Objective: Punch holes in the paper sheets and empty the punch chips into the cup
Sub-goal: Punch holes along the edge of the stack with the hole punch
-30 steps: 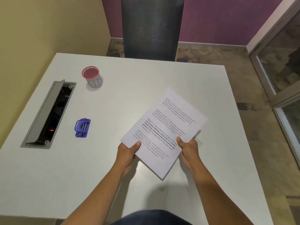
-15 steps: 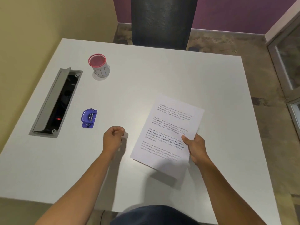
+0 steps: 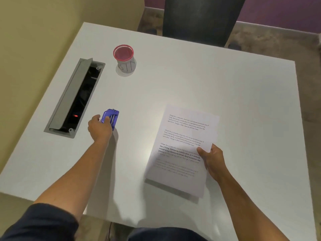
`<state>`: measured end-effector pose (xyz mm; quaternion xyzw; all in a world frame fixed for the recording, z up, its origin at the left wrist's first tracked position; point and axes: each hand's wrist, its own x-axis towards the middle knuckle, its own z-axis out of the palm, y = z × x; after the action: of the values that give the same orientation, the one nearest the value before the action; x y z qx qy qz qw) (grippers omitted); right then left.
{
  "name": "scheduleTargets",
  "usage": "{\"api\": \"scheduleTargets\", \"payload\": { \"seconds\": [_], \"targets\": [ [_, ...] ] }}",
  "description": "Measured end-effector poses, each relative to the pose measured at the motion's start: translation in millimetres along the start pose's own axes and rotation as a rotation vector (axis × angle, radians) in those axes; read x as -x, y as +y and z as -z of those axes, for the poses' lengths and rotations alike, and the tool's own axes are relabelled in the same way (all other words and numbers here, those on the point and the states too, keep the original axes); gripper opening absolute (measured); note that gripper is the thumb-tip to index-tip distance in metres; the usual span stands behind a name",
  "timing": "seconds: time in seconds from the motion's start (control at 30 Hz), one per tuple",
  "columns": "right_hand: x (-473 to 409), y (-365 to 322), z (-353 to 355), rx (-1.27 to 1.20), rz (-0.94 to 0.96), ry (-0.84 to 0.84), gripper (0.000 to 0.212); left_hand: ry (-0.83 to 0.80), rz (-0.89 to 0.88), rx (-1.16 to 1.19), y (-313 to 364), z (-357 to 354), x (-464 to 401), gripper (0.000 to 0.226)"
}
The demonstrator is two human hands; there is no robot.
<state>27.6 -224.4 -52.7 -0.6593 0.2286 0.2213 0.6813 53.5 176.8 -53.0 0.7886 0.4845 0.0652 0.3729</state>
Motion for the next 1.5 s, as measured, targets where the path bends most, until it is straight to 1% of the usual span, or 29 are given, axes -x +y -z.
{"api": "scheduleTargets", "payload": {
  "seconds": [0.17, 0.33, 0.37, 0.43, 0.57, 0.73, 0.87, 1.0, 1.17, 1.37, 1.5],
  "targets": [
    [-7.9, 0.1, -12.2, 0.003, -0.038, -0.002, 0.02, -0.052, 0.009, 0.006, -4.3, -3.4, -14.9, 0.027],
    [-11.3, -0.8, -13.8, 0.0, -0.045, -0.002, 0.023, -0.115, 0.082, -0.014, -3.4, -4.7, -29.6, 0.016],
    [-11.6, -1.0, -13.3, 0.001, -0.047, 0.005, 0.022, -0.141, 0.104, 0.013, -2.3, -5.0, -31.7, 0.016],
    [-12.4, -1.9, -10.8, -0.004, -0.046, 0.008, 0.022, -0.2, 0.125, 0.075, 0.1, -5.5, -32.1, 0.025],
    [-11.2, -2.1, -1.0, -0.017, -0.046, 0.01, 0.023, -0.384, 0.083, 0.155, 6.4, -8.1, -20.3, 0.026],
    [-6.1, -1.8, 20.5, -0.036, -0.042, 0.046, 0.022, -0.553, 0.003, 0.149, 23.7, -20.8, 17.8, 0.024],
    [0.2, -0.6, 41.0, -0.05, -0.025, 0.071, 0.02, -0.644, -0.012, 0.142, 34.1, -39.8, 55.2, 0.021],
    [4.7, 0.0, 66.0, -0.035, -0.013, 0.112, 0.02, -0.693, 0.001, 0.149, 41.5, -65.2, 93.6, 0.025],
    [8.0, -1.0, 96.9, 0.009, 0.011, 0.13, 0.018, -0.738, -0.003, 0.146, 54.2, -91.9, 132.3, 0.022],
    [-0.7, 1.6, 121.2, 0.1, 0.054, 0.124, 0.015, -0.744, 0.002, 0.106, 61.9, -116.8, 161.8, 0.022],
    [-11.9, 5.5, 130.2, 0.073, 0.053, 0.126, 0.016, -0.737, 0.013, 0.085, 61.3, -128.1, 174.7, 0.02]
  ]
}}
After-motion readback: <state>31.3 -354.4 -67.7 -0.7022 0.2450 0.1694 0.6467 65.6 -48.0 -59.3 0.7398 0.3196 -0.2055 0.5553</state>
